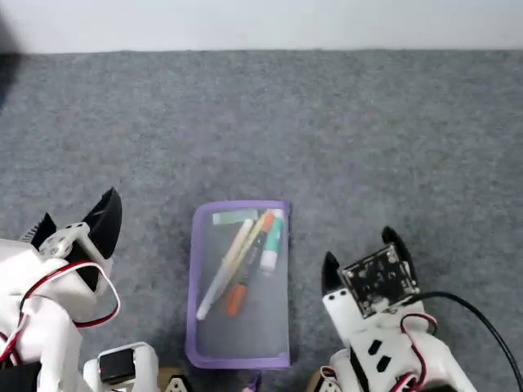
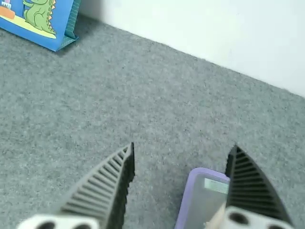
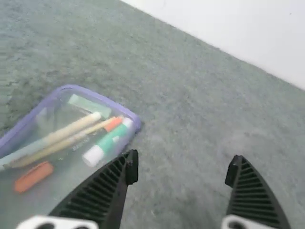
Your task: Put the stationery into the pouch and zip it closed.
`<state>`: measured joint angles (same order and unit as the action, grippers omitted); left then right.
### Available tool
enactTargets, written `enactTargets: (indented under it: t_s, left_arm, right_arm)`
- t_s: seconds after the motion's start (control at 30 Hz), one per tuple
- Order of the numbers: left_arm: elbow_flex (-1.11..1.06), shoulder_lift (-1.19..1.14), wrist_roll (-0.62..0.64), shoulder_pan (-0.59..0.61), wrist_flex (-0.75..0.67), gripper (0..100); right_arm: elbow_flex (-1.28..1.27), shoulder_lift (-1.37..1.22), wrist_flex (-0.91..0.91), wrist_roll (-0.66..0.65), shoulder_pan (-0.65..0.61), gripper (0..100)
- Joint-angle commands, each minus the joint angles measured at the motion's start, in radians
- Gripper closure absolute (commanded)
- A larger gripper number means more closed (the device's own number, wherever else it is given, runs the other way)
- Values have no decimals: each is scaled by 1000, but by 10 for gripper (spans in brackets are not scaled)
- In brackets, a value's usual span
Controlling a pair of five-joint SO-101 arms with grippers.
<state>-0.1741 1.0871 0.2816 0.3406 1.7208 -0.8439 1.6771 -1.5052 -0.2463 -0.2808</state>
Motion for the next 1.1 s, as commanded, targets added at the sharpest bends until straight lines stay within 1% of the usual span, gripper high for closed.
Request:
enactTargets:
  t_s: [0.0, 0.07, 0.13, 0.2, 0.27, 0.3, 0.37, 0.4, 0.47, 0.5, 0.53, 0.6, 0.7, 0.77, 0.87, 0.97, 1.07]
  left_arm:
    - [38, -5, 3, -2, 3, 702]
    - [5, -9, 2, -2, -3, 703]
    - [-59, -6, -2, -2, -5, 714]
    - [-128, -3, -21, -3, -9, 761]
    - [-191, -2, -66, -3, -35, 837]
    - [-219, -2, -87, -3, -55, 885]
    - [-275, -2, -130, -3, -118, 976]
    - [-305, -2, -150, -3, -152, 993]
    - [-354, -2, -167, -3, -212, 984]
    - [-380, -2, -169, -3, -245, 987]
    - [-407, -2, -169, -6, -275, 987]
    - [-466, -2, -167, -57, -308, 987]
    - [-559, -2, -164, -189, -338, 987]
    - [-610, -2, -141, -258, -384, 987]
    - [-679, -2, -92, -296, -483, 987]
    - [-768, -2, -87, -322, -568, 987]
    - [-831, -2, -86, -321, -632, 986]
  right_arm:
    - [-8, 2, 18, 12, 114, 702]
    - [-58, 2, 65, 12, 189, 702]
    - [-124, 2, 125, 12, 239, 703]
    - [-180, 2, 177, 14, 263, 703]
    - [-224, 2, 223, 43, 274, 719]
    - [-239, 2, 242, 71, 272, 749]
    - [-272, 2, 266, 107, 268, 838]
    - [-285, 2, 282, 118, 266, 890]
    - [-313, 2, 320, 135, 266, 983]
    - [-328, 2, 332, 147, 268, 995]
    - [-344, 2, 341, 160, 269, 976]
    - [-381, 5, 357, 173, 268, 960]
    - [-448, 10, 400, 175, 266, 990]
    - [-485, 10, 424, 175, 268, 989]
    - [-535, 12, 447, 175, 268, 990]
    - [-572, 12, 453, 175, 269, 990]
    - [-583, 12, 453, 175, 269, 990]
